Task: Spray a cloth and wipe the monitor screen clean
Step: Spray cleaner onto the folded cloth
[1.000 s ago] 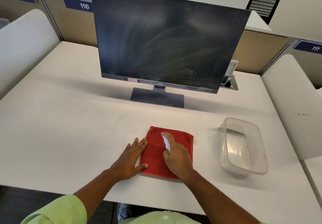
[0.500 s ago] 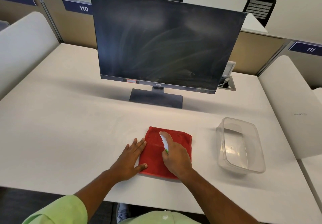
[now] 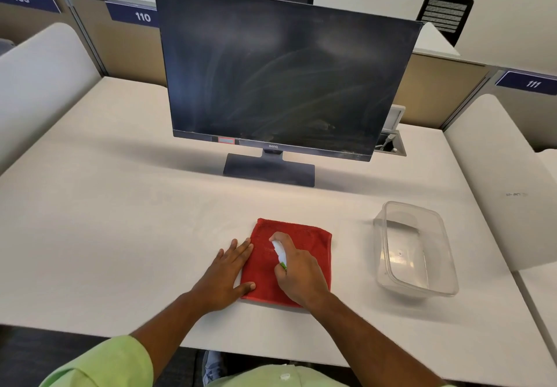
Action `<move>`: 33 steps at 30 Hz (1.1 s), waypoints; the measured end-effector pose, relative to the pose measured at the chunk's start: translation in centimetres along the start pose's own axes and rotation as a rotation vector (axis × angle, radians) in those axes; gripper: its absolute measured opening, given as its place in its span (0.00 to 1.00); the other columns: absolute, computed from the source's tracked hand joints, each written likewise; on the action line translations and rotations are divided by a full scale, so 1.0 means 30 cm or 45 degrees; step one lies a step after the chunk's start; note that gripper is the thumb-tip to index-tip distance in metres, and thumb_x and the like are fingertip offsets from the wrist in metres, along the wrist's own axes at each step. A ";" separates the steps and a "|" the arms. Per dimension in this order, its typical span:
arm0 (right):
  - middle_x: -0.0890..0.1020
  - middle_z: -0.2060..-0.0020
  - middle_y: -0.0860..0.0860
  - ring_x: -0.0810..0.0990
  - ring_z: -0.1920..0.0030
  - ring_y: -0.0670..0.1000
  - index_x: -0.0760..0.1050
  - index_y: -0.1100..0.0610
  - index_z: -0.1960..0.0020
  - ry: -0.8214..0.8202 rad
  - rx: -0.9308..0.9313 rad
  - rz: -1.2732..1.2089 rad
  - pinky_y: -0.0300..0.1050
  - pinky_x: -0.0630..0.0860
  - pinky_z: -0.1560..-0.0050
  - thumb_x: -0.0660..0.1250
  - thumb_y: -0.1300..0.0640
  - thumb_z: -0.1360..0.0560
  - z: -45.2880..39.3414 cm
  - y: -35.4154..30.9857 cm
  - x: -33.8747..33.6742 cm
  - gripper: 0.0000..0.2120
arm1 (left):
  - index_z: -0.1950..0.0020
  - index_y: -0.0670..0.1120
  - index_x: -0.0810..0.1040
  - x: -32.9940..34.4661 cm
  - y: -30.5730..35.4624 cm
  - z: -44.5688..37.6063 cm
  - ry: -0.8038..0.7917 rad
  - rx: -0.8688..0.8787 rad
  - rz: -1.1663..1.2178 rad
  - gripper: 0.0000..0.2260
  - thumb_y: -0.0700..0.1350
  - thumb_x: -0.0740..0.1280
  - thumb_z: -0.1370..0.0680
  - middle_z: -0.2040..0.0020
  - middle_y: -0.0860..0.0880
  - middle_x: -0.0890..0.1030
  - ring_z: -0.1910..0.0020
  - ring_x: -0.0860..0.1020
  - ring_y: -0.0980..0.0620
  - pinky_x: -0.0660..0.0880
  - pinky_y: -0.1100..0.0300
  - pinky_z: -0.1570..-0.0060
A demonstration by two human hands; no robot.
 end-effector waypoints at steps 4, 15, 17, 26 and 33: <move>0.85 0.55 0.47 0.81 0.62 0.47 0.58 0.35 0.21 0.023 0.009 -0.021 0.40 0.80 0.56 0.64 0.56 0.18 0.009 0.003 0.008 0.31 | 0.16 0.53 0.41 0.001 0.001 -0.001 0.000 0.002 0.003 0.41 0.65 0.61 0.19 0.17 0.58 0.39 0.18 0.36 0.52 0.38 0.54 0.22; 0.75 0.67 0.39 0.75 0.72 0.43 0.59 0.33 0.23 -0.059 -0.035 -0.019 0.31 0.65 0.71 0.64 0.58 0.22 0.061 0.012 0.028 0.33 | 0.16 0.55 0.40 0.019 -0.021 -0.008 0.022 0.005 -0.015 0.41 0.68 0.59 0.20 0.19 0.61 0.38 0.19 0.36 0.54 0.38 0.55 0.23; 0.78 0.63 0.41 0.76 0.70 0.44 0.59 0.33 0.25 -0.118 -0.058 -0.010 0.32 0.66 0.71 0.64 0.58 0.22 0.088 0.023 0.039 0.33 | 0.16 0.55 0.40 0.022 -0.023 -0.009 0.020 0.003 -0.015 0.41 0.69 0.59 0.21 0.19 0.61 0.38 0.19 0.36 0.54 0.38 0.55 0.23; 0.83 0.52 0.45 0.79 0.64 0.46 0.62 0.35 0.23 -0.163 -0.064 -0.016 0.32 0.72 0.65 0.65 0.58 0.20 0.154 0.072 0.040 0.31 | 0.16 0.54 0.42 0.013 -0.013 -0.004 0.019 0.005 -0.006 0.41 0.68 0.59 0.21 0.18 0.59 0.39 0.20 0.36 0.55 0.38 0.54 0.22; 0.84 0.51 0.45 0.82 0.61 0.50 0.59 0.33 0.27 -0.157 -0.075 0.005 0.47 0.82 0.58 0.65 0.57 0.22 0.197 0.132 0.043 0.31 | 0.16 0.54 0.42 0.008 -0.009 -0.005 0.028 0.015 0.008 0.41 0.67 0.60 0.20 0.19 0.60 0.39 0.19 0.36 0.55 0.38 0.55 0.23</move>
Point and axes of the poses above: each hand's wrist, its own z-axis away from the middle knuckle, its own x-axis out of the palm, y = z × x, the point moved 8 cm from there along -z, towards the middle knuckle
